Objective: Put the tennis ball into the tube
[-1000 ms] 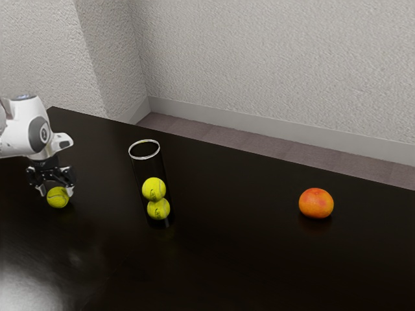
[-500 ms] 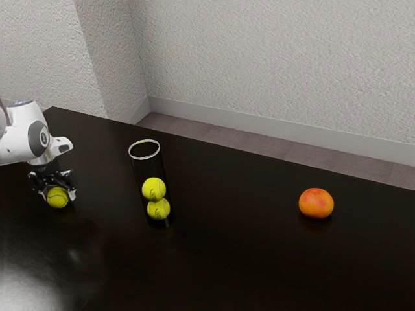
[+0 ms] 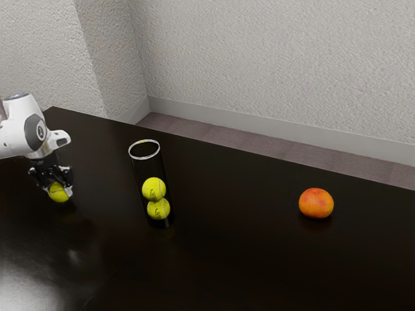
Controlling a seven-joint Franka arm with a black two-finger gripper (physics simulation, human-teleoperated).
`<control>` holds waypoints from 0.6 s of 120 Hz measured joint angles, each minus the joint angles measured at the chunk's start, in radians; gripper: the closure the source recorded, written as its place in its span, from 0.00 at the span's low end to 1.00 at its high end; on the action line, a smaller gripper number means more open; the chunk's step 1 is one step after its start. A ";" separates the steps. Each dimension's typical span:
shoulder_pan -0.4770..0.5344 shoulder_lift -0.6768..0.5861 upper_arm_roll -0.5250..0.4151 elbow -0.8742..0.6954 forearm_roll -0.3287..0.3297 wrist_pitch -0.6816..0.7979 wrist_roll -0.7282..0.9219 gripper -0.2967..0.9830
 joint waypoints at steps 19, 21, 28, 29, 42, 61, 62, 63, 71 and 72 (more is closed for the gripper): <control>-0.049 -0.170 0.000 -0.028 0.028 -0.058 -0.020 0.52; -0.059 -0.192 0.000 -0.029 0.035 -0.069 -0.025 0.53; -0.098 -0.273 0.000 -0.030 0.067 -0.116 -0.049 0.55; -0.104 -0.283 0.000 -0.029 0.071 -0.123 -0.053 0.56; -0.173 -0.348 -0.002 0.010 0.125 -0.211 -0.109 0.61; -0.232 -0.364 -0.051 0.156 0.181 -0.365 -0.208 0.70; -0.236 -0.362 -0.052 0.167 0.182 -0.373 -0.213 0.70; -0.239 -0.360 -0.055 0.178 0.184 -0.382 -0.219 0.71; -0.256 -0.351 -0.088 0.230 0.200 -0.438 -0.261 0.73; -0.258 -0.351 -0.092 0.236 0.202 -0.444 -0.266 0.73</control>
